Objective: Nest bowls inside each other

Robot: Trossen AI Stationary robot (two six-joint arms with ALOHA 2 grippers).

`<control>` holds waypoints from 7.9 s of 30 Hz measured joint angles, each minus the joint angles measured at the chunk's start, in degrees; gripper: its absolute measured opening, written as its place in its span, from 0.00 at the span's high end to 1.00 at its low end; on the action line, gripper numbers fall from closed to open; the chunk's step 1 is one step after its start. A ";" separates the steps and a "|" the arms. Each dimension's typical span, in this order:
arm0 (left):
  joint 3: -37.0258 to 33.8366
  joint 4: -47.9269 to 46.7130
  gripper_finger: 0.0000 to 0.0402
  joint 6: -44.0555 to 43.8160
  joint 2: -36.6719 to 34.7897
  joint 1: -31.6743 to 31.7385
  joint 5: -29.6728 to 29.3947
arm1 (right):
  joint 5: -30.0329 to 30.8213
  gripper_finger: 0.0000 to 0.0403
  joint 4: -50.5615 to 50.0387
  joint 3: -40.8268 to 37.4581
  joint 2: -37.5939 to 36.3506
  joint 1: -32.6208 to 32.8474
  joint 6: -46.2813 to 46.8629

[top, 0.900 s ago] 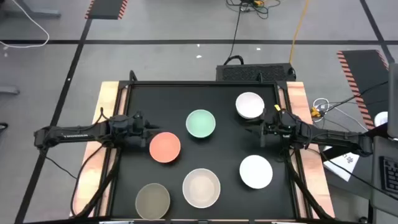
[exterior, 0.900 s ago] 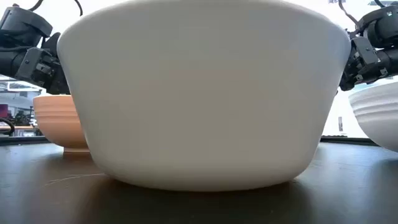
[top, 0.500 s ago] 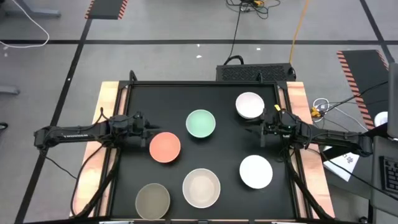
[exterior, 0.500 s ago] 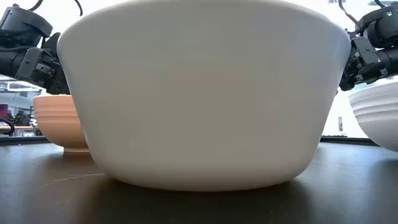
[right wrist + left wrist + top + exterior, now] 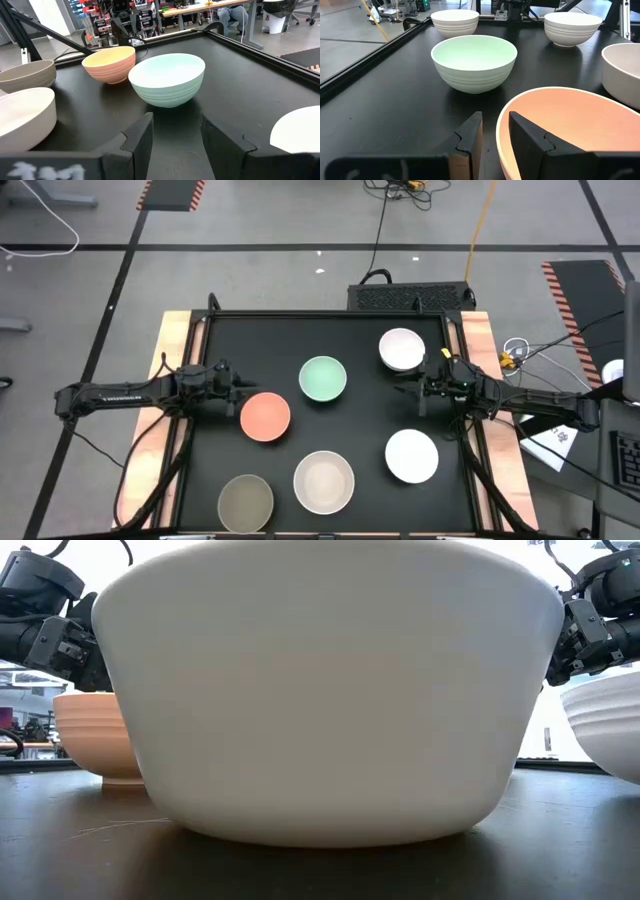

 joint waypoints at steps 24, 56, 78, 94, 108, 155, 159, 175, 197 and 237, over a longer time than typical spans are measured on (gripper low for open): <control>-0.01 0.00 0.76 0.00 -0.01 0.00 -0.01 | -0.01 0.62 0.00 0.00 0.01 0.01 0.01; -0.01 8.84 0.76 -6.00 -0.01 0.00 0.00 | -0.02 0.62 0.54 -0.02 0.00 0.02 1.66; 0.00 28.56 0.76 -4.82 -0.15 0.00 -2.69 | -0.02 0.62 32.94 -0.02 0.00 0.02 4.67; 0.00 29.92 0.76 7.72 -0.12 -0.02 -2.51 | 0.00 0.62 31.78 -0.02 0.04 0.02 -0.39; 0.00 33.18 0.76 9.10 -0.11 -0.02 -2.58 | 0.00 0.62 29.81 -0.02 0.02 0.02 -1.52; 5.92 14.73 0.76 6.10 -0.11 0.00 -0.94 | 22.30 0.61 -28.82 30.94 23.31 -25.45 0.24; 5.92 14.82 0.76 5.98 -0.11 -0.02 -0.96 | 18.90 0.61 -30.53 30.97 24.34 -29.40 0.48; 5.92 19.08 0.76 5.42 -0.13 -0.02 -1.00 | 14.88 0.61 -28.16 30.95 24.92 -31.76 -1.07; 5.92 17.15 0.76 4.31 -0.11 -0.02 8.16 | 14.55 0.61 -35.31 34.83 29.23 -35.36 2.59; 5.92 10.78 0.76 4.92 -0.13 0.00 8.00 | 1.29 0.33 -58.36 55.01 55.77 -43.32 -4.00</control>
